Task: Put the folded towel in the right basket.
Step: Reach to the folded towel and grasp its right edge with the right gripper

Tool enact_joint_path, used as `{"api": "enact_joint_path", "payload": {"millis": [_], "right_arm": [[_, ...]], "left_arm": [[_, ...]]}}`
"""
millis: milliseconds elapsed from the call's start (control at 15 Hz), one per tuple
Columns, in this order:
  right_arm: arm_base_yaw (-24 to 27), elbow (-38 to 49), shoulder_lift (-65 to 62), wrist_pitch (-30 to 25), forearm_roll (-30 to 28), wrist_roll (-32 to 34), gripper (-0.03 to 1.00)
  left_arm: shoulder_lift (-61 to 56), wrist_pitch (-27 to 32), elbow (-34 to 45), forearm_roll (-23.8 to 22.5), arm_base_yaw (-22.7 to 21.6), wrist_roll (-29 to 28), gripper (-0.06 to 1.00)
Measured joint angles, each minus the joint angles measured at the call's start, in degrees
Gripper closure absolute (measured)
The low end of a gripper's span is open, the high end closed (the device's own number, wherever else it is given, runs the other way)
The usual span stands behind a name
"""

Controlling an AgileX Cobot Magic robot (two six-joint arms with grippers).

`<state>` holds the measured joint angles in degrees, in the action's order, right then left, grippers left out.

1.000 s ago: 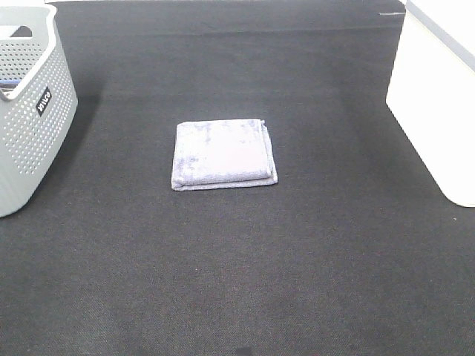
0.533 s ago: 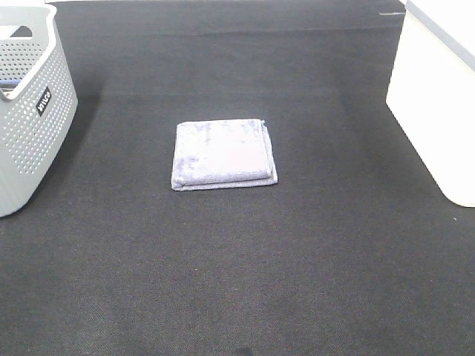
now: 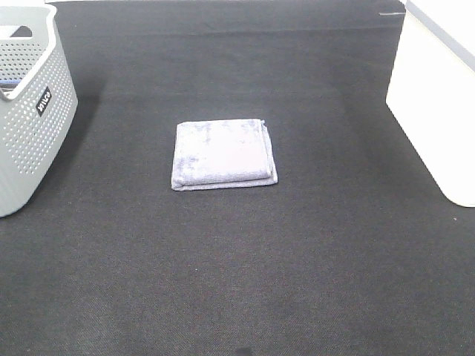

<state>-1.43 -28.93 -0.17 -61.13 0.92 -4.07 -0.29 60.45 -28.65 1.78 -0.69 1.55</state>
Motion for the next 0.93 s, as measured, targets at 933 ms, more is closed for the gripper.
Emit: {"api": "enact_joint_path", "payload": {"millis": [933], "right_arm": [[0.0, 0.0, 0.0, 0.0, 0.0, 0.0, 0.21]], "left_arm": [[0.0, 0.0, 0.0, 0.0, 0.0, 0.0, -0.03]]}}
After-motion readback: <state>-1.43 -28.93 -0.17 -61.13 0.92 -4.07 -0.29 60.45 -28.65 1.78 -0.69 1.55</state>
